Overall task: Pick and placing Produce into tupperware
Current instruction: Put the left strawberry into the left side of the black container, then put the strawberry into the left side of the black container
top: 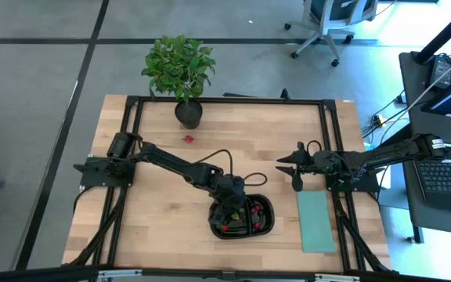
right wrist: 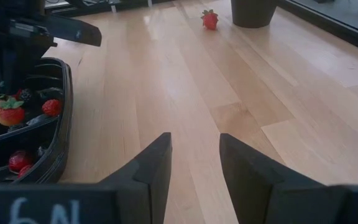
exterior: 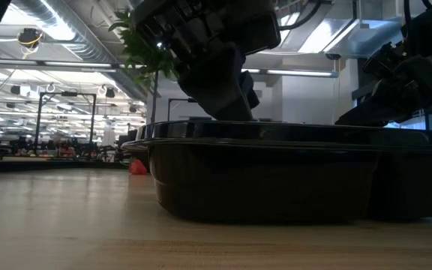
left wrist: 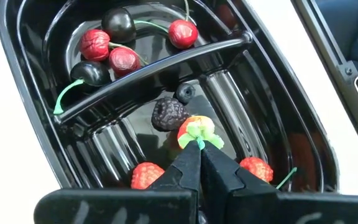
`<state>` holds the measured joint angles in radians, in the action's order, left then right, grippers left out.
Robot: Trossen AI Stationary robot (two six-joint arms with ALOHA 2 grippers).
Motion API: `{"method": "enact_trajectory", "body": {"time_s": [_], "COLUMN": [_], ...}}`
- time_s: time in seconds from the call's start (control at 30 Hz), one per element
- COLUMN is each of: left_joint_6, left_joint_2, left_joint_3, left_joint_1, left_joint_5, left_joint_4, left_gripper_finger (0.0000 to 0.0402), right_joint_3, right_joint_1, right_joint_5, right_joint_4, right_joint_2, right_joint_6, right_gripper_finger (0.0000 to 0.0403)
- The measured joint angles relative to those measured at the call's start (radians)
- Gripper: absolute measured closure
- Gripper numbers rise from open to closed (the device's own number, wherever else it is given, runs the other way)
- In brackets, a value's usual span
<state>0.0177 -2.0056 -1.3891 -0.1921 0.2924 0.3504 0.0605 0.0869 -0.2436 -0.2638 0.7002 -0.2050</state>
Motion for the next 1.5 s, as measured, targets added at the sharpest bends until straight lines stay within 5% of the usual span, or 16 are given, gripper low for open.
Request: {"method": "enact_trajectory", "body": {"time_s": [0.5,1.0,1.3,1.5], "left_joint_6": [0.027,-0.043,-0.064,-0.096], "left_joint_2": [0.02,0.029,0.051,0.092], "left_joint_3": [-0.002,-0.003,-0.175,-0.258], "left_joint_1": [-0.006,-0.005,-0.005,0.011], "left_joint_5": [-0.032,-0.038,-0.07,-0.359], "left_joint_4": [0.006,0.039,0.506,0.764], "left_gripper_finger": [0.0397,0.0271,0.0265,0.0265], "right_joint_3": [0.0,0.0,0.0,0.0], "right_joint_1": [0.0,0.0,0.0,0.0], "right_joint_5": [0.0,0.0,0.0,0.0], "right_joint_4": [0.0,0.001,0.005,0.008], "right_joint_2": [0.0,0.0,0.0,0.0], "right_joint_6": [0.0,0.0,0.0,0.002], "right_gripper_finger": [0.0265,0.0265,0.0265,0.0265]}}
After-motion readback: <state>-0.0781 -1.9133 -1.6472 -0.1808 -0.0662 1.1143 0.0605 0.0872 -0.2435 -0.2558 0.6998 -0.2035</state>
